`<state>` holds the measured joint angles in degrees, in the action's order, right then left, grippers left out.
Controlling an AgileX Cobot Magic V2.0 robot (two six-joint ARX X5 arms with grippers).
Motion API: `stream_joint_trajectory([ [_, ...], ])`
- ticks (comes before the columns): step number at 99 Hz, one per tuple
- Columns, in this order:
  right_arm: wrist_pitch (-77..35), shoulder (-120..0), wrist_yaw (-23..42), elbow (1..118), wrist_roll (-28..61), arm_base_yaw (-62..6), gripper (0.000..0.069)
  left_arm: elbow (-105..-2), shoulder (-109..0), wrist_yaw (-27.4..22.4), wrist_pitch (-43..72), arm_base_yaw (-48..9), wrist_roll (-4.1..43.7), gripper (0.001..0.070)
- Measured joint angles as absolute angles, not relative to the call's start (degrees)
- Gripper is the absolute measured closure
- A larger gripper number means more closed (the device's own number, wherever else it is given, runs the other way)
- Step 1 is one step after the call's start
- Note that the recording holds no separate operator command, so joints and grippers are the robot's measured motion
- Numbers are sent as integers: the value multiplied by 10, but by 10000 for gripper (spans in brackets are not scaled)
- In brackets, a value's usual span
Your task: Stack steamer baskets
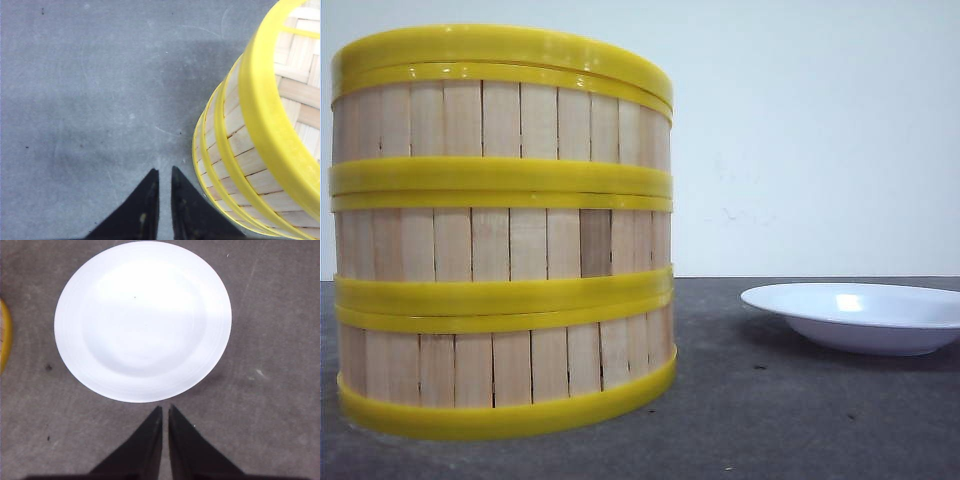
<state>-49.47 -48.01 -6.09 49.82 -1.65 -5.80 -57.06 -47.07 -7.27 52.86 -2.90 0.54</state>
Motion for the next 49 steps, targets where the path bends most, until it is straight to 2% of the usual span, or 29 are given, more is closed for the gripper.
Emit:
stream_joint_trajectory([
  [38, -494, -480, -60, 498, -18, -58, 677, -571, -471, -72, 528, -29, 7, 695],
  [49, -494, -480, -60, 498, -18, -58, 677, -544, -445, -28, 486, -26, -7, 695],
])
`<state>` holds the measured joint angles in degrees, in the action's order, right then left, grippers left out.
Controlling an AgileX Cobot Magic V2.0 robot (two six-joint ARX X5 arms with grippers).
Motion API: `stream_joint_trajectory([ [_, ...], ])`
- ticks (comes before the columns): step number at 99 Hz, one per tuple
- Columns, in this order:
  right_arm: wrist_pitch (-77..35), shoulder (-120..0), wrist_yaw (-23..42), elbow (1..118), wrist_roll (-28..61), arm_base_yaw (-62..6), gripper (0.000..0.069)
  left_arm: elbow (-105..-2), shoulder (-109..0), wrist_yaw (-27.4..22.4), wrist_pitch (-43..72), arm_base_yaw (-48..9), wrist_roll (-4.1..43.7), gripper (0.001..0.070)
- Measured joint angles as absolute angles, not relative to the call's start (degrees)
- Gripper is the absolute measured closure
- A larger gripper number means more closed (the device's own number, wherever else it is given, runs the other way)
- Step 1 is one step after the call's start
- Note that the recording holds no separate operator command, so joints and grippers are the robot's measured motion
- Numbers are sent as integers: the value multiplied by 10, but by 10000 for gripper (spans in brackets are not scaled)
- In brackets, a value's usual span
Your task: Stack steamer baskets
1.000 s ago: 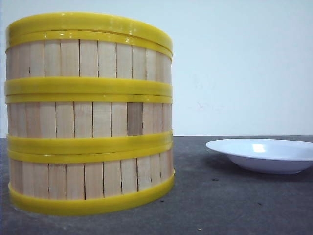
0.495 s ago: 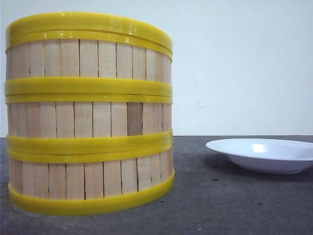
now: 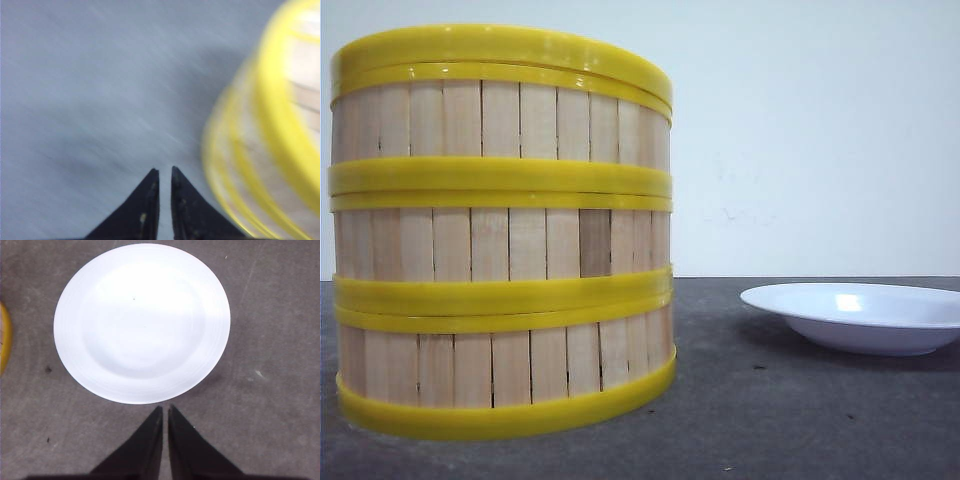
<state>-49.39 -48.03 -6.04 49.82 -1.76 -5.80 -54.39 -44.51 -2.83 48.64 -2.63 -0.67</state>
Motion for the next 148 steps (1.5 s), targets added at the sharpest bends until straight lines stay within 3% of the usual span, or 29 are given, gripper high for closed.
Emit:
stream_joint_trajectory([
  [32, -494, -480, -60, 498, -18, -58, 677, -211, -200, -7, 163, -15, 1, 695],
  [56, -494, -480, -60, 498, -18, -58, 677, -48, -29, 3, 121, -17, 39, 695],
  [148, -477, -480, -61, 498, -18, -58, 677, -19, -3, 11, 106, -33, 39, 695],
])
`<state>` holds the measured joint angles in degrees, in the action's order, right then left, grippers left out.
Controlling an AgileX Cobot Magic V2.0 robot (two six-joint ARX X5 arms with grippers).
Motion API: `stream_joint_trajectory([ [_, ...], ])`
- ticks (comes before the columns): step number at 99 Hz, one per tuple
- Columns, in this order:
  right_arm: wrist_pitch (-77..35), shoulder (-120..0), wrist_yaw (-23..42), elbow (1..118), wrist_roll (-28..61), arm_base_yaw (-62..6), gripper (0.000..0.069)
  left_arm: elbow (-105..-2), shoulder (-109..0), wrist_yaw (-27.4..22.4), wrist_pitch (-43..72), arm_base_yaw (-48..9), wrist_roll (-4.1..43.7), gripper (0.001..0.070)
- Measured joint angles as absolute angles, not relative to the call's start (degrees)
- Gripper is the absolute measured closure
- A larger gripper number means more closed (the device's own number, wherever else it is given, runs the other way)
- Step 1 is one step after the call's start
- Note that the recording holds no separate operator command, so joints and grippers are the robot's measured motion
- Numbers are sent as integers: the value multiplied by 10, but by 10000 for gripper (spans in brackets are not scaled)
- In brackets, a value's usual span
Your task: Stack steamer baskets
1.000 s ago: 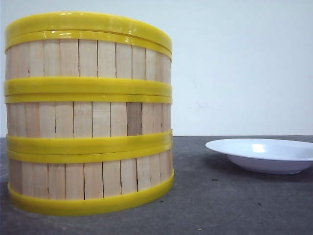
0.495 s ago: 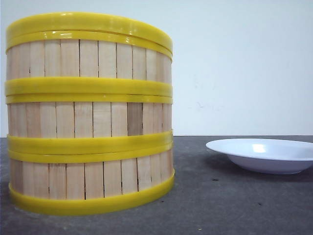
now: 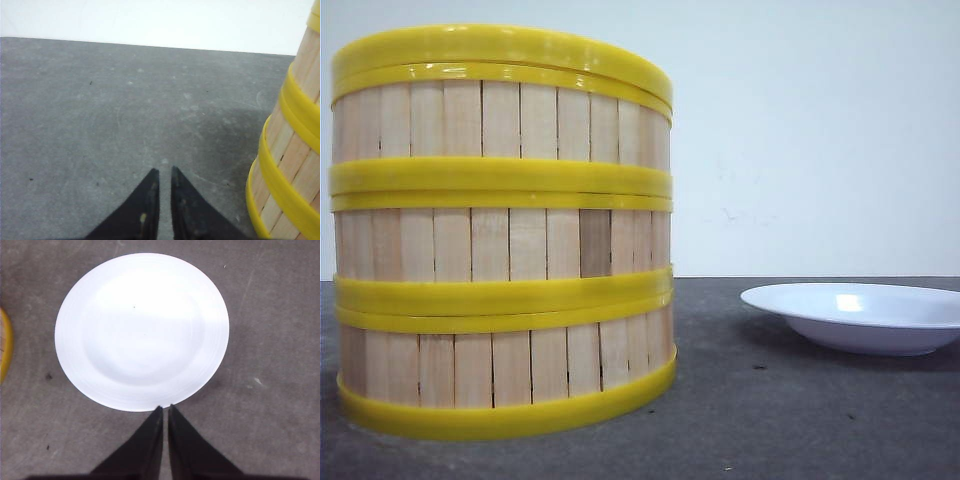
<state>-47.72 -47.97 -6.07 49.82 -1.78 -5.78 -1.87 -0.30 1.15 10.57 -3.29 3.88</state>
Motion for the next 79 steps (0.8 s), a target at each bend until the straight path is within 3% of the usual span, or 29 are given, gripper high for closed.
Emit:
stream_joint_trajectory([
  [22, -372, -398, -46, 431, -18, -55, 677, -19, -3, 11, 106, -33, 39, 695],
  [54, -90, -175, -45, 151, -18, -54, 677, -19, -3, 11, 106, -33, 39, 695],
  [79, -71, -13, -59, 17, -20, -54, 677, -19, -3, 11, 106, -33, 39, 695],
])
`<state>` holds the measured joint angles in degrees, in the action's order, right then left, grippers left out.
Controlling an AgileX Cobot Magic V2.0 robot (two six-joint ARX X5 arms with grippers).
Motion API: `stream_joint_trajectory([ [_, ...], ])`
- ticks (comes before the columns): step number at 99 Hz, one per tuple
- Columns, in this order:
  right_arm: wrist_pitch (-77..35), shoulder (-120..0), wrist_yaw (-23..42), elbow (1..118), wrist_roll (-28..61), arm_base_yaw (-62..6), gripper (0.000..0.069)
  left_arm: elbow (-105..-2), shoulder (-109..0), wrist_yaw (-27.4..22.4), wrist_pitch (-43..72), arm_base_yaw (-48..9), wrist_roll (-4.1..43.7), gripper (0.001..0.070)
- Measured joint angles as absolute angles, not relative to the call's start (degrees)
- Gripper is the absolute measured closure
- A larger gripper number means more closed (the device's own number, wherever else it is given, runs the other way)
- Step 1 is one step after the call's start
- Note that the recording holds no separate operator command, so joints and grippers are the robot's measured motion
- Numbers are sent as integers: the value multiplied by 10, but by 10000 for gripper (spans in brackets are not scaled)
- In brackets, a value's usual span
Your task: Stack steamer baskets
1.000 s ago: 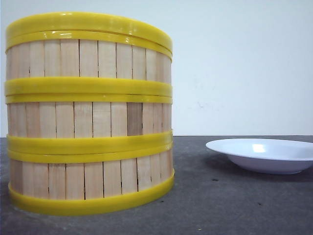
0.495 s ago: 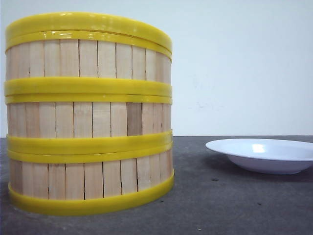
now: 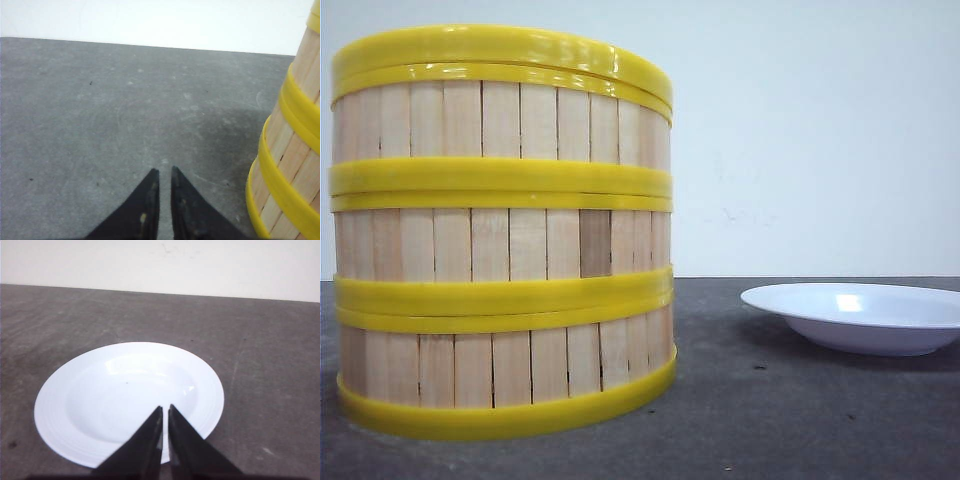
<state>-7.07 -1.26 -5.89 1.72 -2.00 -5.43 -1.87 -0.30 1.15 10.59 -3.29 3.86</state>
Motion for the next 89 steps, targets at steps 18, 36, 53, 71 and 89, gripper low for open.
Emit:
stream_joint_trajectory([
  [18, -60, -3, -60, 8, -20, -55, 677, -19, -3, 11, 105, -33, 39, 695],
  [36, -94, -3, -59, 8, -20, -54, 677, -19, -3, 11, 105, -33, 39, 695],
  [53, -96, -3, -45, 9, -20, -54, 677, -19, -3, 11, 105, -33, 39, 695],
  [71, -95, -3, -45, 9, -20, -54, 677, -19, -3, 11, 106, -33, 39, 695],
  [89, -95, -3, -45, 9, -20, -54, 677, -19, -3, 11, 105, -33, 39, 695],
])
